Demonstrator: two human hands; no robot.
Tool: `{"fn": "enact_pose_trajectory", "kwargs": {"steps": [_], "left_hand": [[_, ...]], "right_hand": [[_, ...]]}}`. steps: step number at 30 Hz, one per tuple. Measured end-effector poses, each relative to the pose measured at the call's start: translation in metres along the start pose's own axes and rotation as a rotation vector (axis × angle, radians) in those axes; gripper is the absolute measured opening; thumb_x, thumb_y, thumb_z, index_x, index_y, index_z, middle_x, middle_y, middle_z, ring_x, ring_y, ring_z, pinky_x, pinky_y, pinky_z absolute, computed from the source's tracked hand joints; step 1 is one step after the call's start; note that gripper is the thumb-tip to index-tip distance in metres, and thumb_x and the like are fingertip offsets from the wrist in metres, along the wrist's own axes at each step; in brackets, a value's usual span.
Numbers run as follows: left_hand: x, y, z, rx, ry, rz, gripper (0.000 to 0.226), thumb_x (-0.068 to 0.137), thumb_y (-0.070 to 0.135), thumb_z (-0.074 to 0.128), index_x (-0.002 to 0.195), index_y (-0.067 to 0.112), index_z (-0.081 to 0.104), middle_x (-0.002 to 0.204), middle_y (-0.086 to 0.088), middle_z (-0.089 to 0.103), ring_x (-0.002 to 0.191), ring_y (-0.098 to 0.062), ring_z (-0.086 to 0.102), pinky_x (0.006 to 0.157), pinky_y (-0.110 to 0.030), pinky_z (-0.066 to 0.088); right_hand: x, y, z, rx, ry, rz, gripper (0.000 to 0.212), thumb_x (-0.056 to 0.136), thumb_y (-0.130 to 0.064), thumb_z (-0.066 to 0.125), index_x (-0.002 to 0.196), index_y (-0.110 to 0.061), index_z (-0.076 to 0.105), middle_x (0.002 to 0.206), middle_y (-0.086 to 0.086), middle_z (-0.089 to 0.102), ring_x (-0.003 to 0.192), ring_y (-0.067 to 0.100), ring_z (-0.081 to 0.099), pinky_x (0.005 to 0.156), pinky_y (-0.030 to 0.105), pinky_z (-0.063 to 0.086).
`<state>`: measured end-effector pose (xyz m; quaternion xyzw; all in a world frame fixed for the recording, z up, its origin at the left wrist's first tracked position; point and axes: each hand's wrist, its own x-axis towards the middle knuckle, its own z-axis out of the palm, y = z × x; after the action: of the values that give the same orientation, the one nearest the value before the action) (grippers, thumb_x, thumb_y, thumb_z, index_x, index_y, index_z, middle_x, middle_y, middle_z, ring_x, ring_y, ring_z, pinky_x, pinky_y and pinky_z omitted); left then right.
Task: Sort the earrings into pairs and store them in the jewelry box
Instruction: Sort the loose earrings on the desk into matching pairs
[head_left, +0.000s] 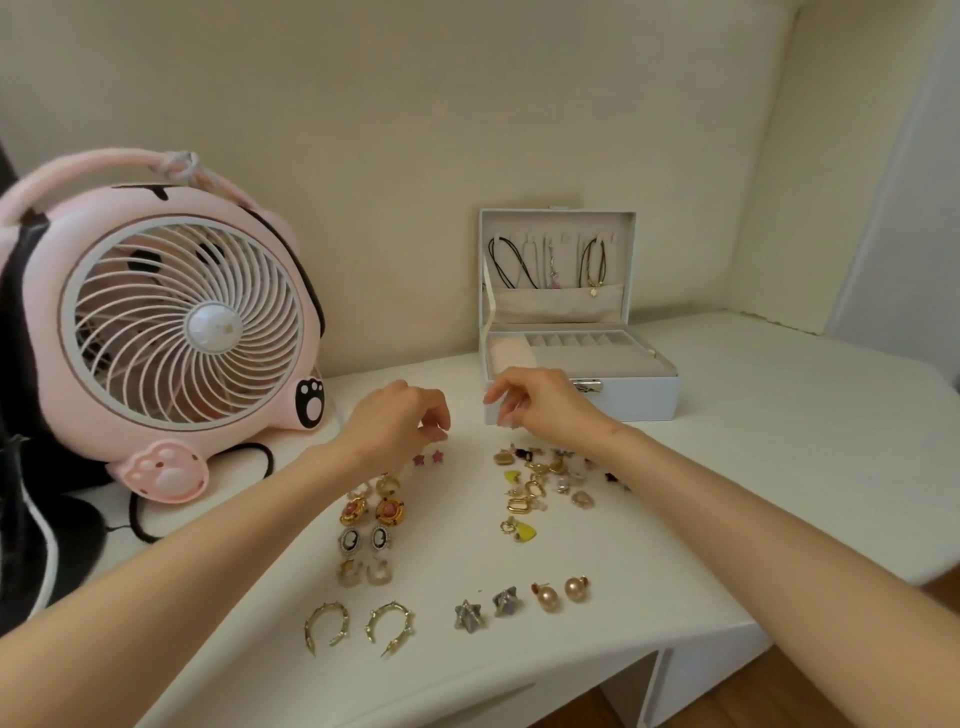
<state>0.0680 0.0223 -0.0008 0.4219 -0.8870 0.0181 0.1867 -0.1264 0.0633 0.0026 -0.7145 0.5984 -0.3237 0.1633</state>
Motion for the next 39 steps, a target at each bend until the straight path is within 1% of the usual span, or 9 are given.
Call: {"fn": "enact_pose_trajectory", "kwargs": {"steps": [4,9,12,15,23,26,30,33,39], "left_hand": [[0.006,0.022,0.007,0.001,-0.01,0.069,0.016,0.089,0.029,0.058,0.102,0.02,0.063,0.097,0.006,0.066,0.088,-0.012,0.046,0.068,-0.025,0.032],[0.017,0.04,0.014,-0.03,-0.084,0.068,0.023,0.087,0.035,0.061,0.106,0.022,0.06,0.101,0.006,0.065,0.092,-0.013,0.044,0.072,-0.026,0.034],[0.018,0.046,0.02,-0.053,-0.117,0.1,0.024,0.086,0.035,0.062,0.107,0.025,0.061,0.101,0.006,0.065,0.097,-0.015,0.045,0.07,-0.025,0.032],[0.017,0.047,0.024,-0.018,-0.127,0.125,0.02,0.087,0.034,0.061,0.105,0.026,0.063,0.102,0.004,0.063,0.098,-0.016,0.046,0.07,-0.024,0.031],[0.013,0.04,0.02,0.015,-0.173,0.125,0.013,0.086,0.027,0.062,0.098,0.022,0.063,0.102,0.005,0.063,0.092,-0.011,0.042,0.072,-0.024,0.034],[0.011,0.042,0.019,0.018,-0.189,0.136,0.011,0.085,0.024,0.062,0.096,0.022,0.063,0.102,0.006,0.063,0.092,-0.011,0.042,0.074,-0.025,0.037],[0.01,0.046,0.021,0.02,-0.174,0.14,0.012,0.085,0.024,0.063,0.096,0.021,0.061,0.102,0.007,0.063,0.088,-0.01,0.038,0.07,-0.023,0.03],[0.008,0.045,0.022,0.023,-0.171,0.133,0.013,0.085,0.025,0.064,0.096,0.021,0.061,0.102,0.006,0.063,0.09,-0.011,0.04,0.07,-0.023,0.03],[0.006,0.044,0.021,0.006,-0.151,0.109,0.011,0.085,0.028,0.062,0.094,0.022,0.064,0.099,0.005,0.064,0.098,-0.016,0.047,0.074,-0.027,0.039]], "right_hand": [[-0.012,0.015,-0.015,-0.146,-0.08,0.026,0.021,0.084,-0.002,0.063,0.1,-0.014,0.07,0.09,0.0,0.064,0.077,0.005,0.056,0.065,0.008,0.041],[-0.022,0.022,-0.019,-0.203,-0.09,0.038,0.024,0.09,-0.001,0.055,0.102,-0.014,0.072,0.097,-0.006,0.057,0.071,-0.004,0.049,0.059,0.003,0.037],[-0.024,0.023,-0.017,-0.264,-0.075,0.013,0.033,0.089,0.005,0.048,0.102,-0.013,0.072,0.108,0.001,0.062,0.083,0.004,0.051,0.078,0.014,0.042],[-0.027,0.026,-0.02,-0.27,-0.072,0.005,0.031,0.09,0.003,0.05,0.102,-0.014,0.072,0.098,-0.004,0.056,0.087,0.006,0.049,0.085,0.022,0.044],[-0.025,0.031,-0.025,-0.261,-0.09,0.041,0.032,0.09,0.001,0.048,0.099,-0.016,0.073,0.103,-0.003,0.059,0.084,0.014,0.058,0.074,0.023,0.049],[-0.022,0.026,-0.019,-0.232,-0.094,0.014,0.025,0.092,-0.007,0.051,0.103,-0.018,0.072,0.114,0.001,0.063,0.089,0.009,0.054,0.081,0.022,0.044],[-0.015,0.02,-0.003,-0.325,-0.116,0.015,0.015,0.088,-0.023,0.063,0.098,-0.017,0.072,0.095,-0.002,0.063,0.086,0.014,0.056,0.078,0.028,0.047],[-0.009,0.02,-0.001,-0.298,-0.11,0.068,0.011,0.081,-0.018,0.07,0.09,-0.011,0.073,0.096,0.003,0.068,0.088,0.019,0.062,0.082,0.034,0.052],[-0.008,0.02,-0.004,-0.319,-0.114,0.101,0.013,0.079,-0.022,0.073,0.085,-0.01,0.07,0.094,0.003,0.068,0.088,0.018,0.062,0.081,0.035,0.052]]}}
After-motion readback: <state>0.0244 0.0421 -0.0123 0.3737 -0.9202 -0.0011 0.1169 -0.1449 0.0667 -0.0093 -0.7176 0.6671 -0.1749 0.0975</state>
